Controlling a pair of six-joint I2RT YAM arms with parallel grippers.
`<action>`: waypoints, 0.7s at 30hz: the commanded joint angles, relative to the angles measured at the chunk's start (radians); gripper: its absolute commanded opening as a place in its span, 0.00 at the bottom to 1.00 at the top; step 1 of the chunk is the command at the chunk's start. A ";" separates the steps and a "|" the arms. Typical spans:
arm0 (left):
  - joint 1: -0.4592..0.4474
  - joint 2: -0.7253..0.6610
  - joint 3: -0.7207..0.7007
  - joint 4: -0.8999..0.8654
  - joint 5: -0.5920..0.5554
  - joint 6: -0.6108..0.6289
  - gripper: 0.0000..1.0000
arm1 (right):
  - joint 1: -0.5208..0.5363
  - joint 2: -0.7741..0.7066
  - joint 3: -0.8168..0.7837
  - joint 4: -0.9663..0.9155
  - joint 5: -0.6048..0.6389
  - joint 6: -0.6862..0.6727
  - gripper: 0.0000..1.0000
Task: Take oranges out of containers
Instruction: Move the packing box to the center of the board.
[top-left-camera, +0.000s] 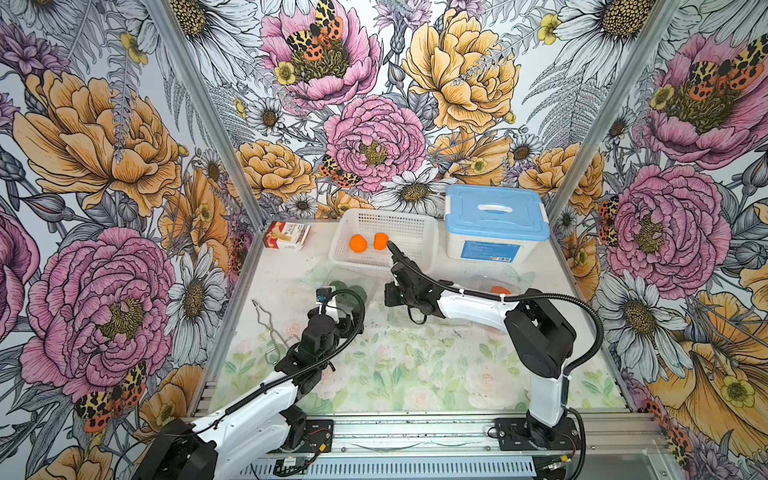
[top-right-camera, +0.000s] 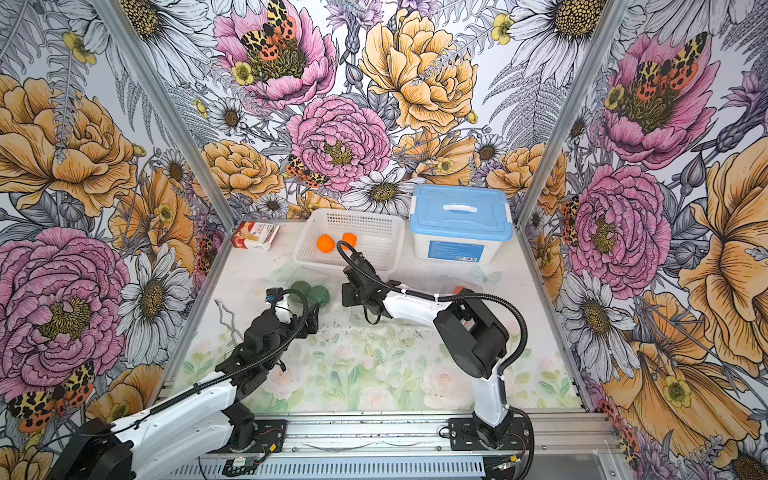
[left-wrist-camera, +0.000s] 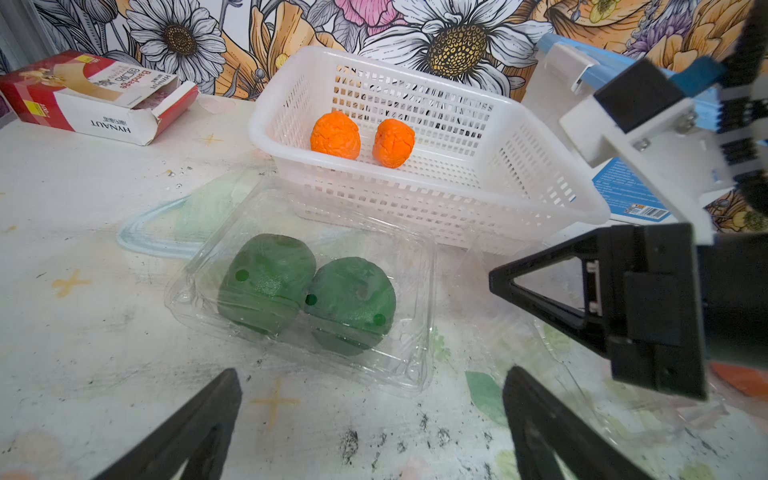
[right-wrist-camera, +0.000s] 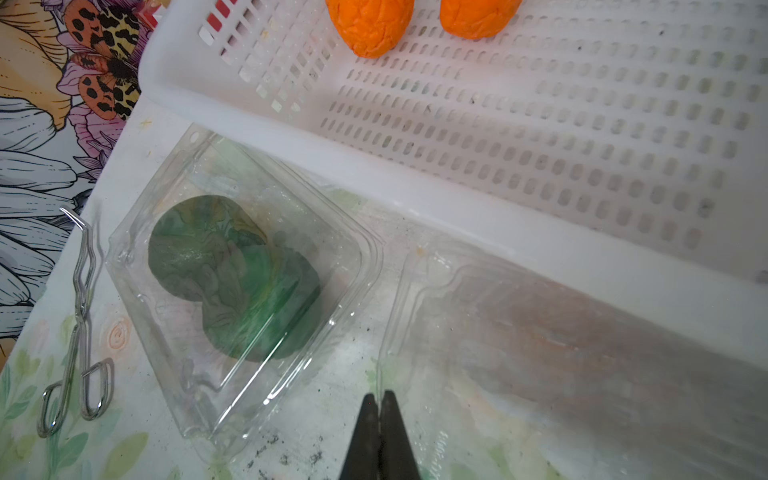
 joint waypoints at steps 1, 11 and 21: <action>0.010 -0.008 0.004 0.004 0.010 -0.017 0.99 | -0.001 -0.060 -0.020 -0.004 0.028 0.001 0.00; 0.011 -0.008 0.006 0.005 0.010 -0.017 0.99 | -0.012 -0.112 -0.087 -0.068 0.119 -0.005 0.00; 0.013 -0.007 0.006 0.004 0.015 -0.020 0.99 | -0.038 -0.169 -0.174 -0.128 0.206 0.001 0.00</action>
